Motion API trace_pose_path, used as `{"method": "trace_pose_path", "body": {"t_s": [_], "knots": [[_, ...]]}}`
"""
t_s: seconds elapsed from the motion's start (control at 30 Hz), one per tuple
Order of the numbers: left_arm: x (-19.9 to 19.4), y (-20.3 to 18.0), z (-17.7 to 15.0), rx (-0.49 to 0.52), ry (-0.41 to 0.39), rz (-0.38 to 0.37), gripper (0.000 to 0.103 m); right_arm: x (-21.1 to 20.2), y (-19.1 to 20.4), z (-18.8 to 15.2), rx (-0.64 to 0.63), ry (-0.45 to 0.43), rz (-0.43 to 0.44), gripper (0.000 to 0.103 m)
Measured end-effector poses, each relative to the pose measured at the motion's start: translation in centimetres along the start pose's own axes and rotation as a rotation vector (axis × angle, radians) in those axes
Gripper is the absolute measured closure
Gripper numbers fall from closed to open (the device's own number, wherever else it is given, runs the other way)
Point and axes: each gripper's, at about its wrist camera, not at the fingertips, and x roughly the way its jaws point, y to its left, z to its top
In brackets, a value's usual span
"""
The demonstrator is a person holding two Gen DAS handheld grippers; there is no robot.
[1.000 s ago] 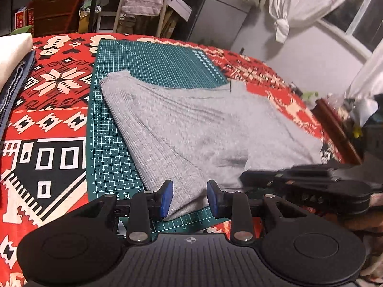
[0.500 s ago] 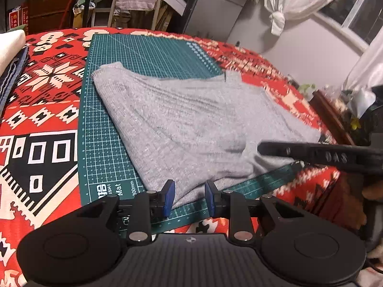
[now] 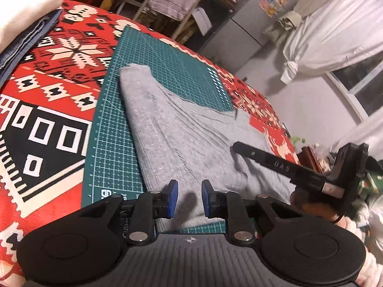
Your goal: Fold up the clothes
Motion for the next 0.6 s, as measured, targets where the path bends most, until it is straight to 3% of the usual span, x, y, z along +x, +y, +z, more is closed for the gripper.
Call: {"method": "trace_pose_path", "body": {"t_s": [0.03,0.1,0.33,0.6], "knots": [[0.1,0.0,0.0,0.002,-0.004,0.005,0.084,0.2,0.1,-0.1,-0.005,-0.002,0.006,0.083],[0.3,-0.1,0.0,0.009,0.000,0.009,0.084,0.2,0.5,-0.4,-0.024,-0.008,0.007,0.099],[1.3,-0.1,-0.4,0.049,0.041,0.016,0.087,-1.4,0.6,0.6,-0.020,-0.083,-0.059,0.100],[1.3,-0.2,-0.6,0.067,0.059,0.013,0.087,1.2,-0.4,0.4,0.001,-0.015,-0.120,0.099]]}}
